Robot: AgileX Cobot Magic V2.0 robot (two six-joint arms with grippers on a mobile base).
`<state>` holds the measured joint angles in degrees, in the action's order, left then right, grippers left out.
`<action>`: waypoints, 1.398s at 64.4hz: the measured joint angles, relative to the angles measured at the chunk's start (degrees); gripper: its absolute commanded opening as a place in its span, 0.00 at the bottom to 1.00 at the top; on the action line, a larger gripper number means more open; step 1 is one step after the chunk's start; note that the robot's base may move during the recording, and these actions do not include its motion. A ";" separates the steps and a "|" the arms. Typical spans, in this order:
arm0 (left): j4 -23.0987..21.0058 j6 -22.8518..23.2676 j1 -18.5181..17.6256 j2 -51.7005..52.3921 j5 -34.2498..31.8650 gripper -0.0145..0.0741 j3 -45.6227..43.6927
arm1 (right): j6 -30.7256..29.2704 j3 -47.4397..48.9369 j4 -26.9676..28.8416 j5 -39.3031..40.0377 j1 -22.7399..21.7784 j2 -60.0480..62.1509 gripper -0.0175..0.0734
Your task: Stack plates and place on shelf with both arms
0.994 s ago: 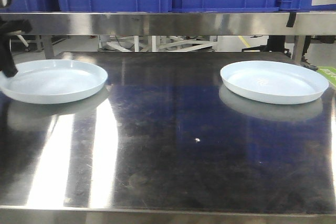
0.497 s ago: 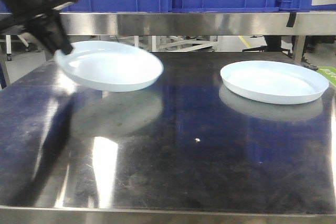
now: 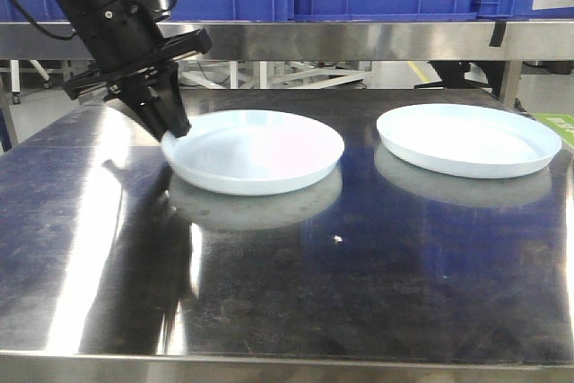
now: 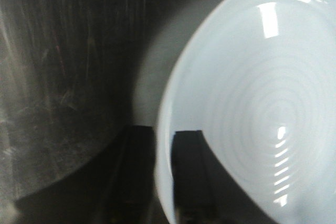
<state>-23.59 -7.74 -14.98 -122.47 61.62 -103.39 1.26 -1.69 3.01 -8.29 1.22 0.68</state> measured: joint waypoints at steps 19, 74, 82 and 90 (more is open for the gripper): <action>3.70 0.14 -1.22 4.83 1.48 0.59 0.93 | 0.00 0.00 0.00 0.00 0.00 0.00 0.25; 14.61 0.16 -1.85 48.78 -39.26 0.26 51.58 | 0.00 0.00 0.00 0.00 0.00 0.00 0.25; 14.61 0.16 -1.85 56.99 -47.39 0.26 60.47 | 0.00 0.00 0.00 0.00 0.00 0.00 0.25; 14.61 0.16 -1.85 65.70 -50.67 0.26 67.11 | 0.00 0.00 0.00 0.00 0.00 0.00 0.25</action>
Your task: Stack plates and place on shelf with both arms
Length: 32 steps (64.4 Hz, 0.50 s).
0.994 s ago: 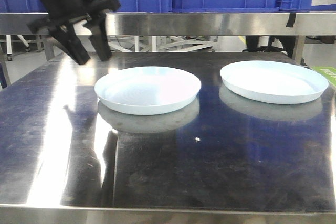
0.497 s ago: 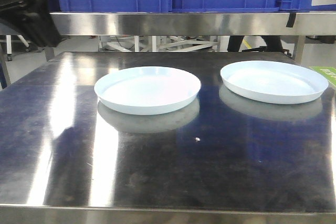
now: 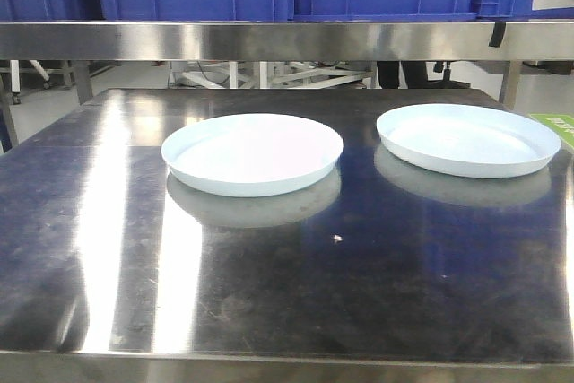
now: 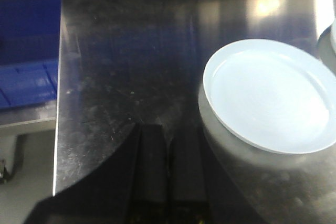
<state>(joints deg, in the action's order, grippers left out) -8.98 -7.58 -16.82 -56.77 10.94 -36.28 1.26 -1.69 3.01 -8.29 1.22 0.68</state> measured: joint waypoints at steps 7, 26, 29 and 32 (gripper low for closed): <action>0.00 0.00 0.00 8.55 -1.81 0.26 5.19 | 0.00 0.00 0.00 0.00 0.00 0.00 0.25; 0.66 0.00 0.00 29.10 -5.38 0.26 15.16 | 0.00 0.00 0.00 0.00 0.00 0.00 0.25; 1.36 0.00 0.37 31.50 -5.48 0.26 16.05 | 0.00 0.00 0.00 0.00 0.00 0.00 0.25; 3.20 0.00 1.66 33.97 -5.48 0.26 16.61 | 0.00 0.00 0.00 0.00 0.00 0.00 0.25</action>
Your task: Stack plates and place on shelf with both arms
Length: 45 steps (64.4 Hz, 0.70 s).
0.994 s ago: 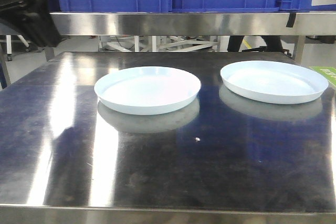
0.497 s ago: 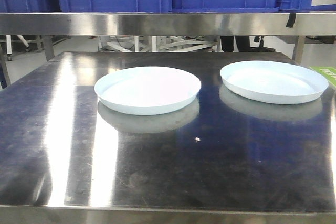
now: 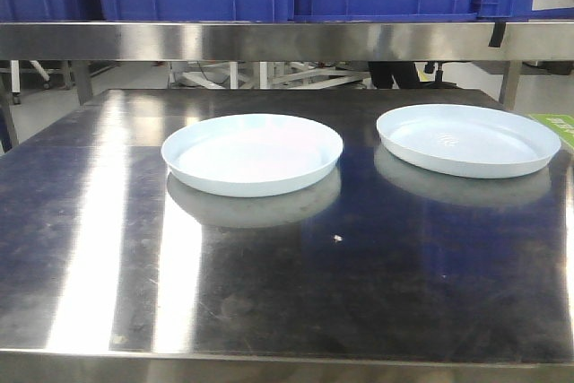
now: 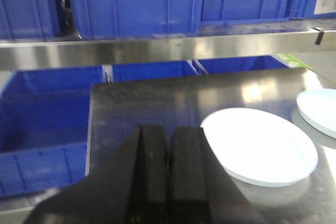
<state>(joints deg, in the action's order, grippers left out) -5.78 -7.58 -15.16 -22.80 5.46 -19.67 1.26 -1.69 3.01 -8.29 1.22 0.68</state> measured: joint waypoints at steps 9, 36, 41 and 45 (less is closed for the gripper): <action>2.50 -0.10 5.02 3.15 0.00 0.26 0.12 | 0.00 0.00 0.00 0.00 0.00 0.00 0.25; 2.32 -0.10 15.63 3.94 0.00 0.26 0.14 | 0.00 0.00 0.00 0.00 0.00 0.00 0.25; 2.32 -0.10 15.63 3.94 0.00 0.26 0.14 | 0.00 0.00 0.00 0.00 0.00 0.00 0.25; 2.32 -0.10 15.63 3.94 0.00 0.26 0.14 | 0.00 0.00 0.00 0.00 0.00 0.00 0.25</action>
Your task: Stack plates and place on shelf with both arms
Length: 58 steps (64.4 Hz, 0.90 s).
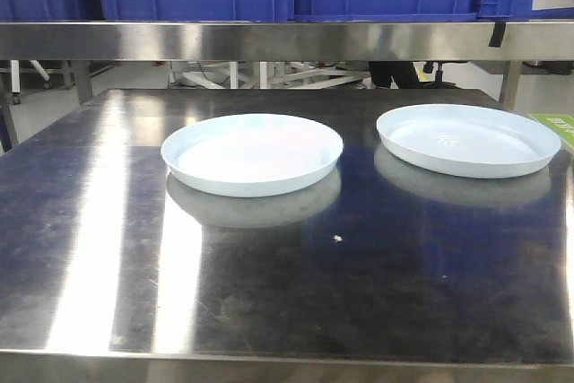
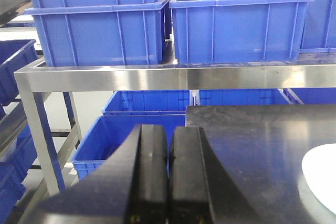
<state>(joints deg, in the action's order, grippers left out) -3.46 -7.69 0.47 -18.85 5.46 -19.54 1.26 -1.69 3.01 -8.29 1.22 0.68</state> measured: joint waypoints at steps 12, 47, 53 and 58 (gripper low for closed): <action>0.00 0.00 0.00 0.00 -0.04 0.26 0.00 | 0.00 0.00 0.65 1.78 0.00 0.00 0.25; 0.00 0.00 0.00 0.00 -0.04 0.26 0.00 | 0.00 18.31 6.04 -14.58 0.00 -23.81 0.25; -0.09 0.00 0.00 0.00 -0.04 0.26 0.00 | 0.00 21.83 8.38 -17.39 0.00 -27.24 0.25; -0.09 0.00 0.00 0.00 -0.04 0.26 0.00 | 0.00 24.39 11.29 -18.40 0.00 -30.61 0.25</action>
<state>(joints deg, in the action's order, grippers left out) -3.55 -7.69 0.47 -18.85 5.43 -19.54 1.26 22.70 14.31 -26.69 1.22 -29.92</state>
